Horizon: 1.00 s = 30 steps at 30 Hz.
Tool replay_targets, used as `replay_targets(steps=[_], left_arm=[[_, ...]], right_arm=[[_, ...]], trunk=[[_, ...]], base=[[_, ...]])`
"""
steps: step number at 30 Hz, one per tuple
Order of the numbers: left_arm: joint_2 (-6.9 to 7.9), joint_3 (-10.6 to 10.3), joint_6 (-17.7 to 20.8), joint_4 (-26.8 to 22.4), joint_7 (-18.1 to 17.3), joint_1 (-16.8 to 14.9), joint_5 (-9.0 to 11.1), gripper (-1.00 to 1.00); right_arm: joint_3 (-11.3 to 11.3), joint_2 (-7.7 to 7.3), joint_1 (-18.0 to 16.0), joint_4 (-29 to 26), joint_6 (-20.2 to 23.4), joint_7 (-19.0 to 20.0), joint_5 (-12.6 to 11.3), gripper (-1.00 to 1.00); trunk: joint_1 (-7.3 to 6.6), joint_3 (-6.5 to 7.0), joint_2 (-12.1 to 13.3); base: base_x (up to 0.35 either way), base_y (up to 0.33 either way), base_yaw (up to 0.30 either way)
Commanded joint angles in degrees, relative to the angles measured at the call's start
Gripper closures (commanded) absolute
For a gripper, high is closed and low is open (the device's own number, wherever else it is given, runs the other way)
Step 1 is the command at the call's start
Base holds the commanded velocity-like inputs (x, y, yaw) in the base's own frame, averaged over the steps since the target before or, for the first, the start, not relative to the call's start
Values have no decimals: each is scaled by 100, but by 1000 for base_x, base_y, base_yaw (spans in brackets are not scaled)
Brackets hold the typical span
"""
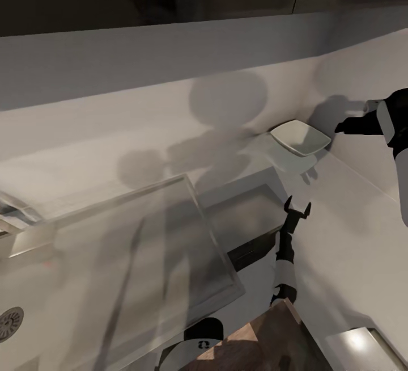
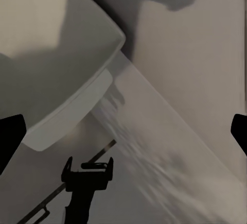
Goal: In the kitchen, take the Vidalia onion out of the sink, dice it on the chopping board with the paring knife, put the diced onion into the bowl on the countertop, then place both the paring knife and the chopping board into the sink.
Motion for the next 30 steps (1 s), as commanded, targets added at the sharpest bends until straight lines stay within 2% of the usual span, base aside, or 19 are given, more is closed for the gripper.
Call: replay_targets(steps=[1,11,30], left_arm=[[4,-49,-6,-11,25,3,52,-100],[-69,-49,-6,-4,25,3,52,-100],[-88,-49,-6,313,2,3,52,-100]], right_arm=[[-16,-1,-4,-4,22,56,60,-100],[-42,-13,-4,205,19,55,60,-100],[-50,-13,-4,234,16,55,60,-100]], trunk=[[3,-8,-9],[3,-29,-9],[3,-193,-9]], base=[[0,0,0],[0,0,0],[-11,0,0]])
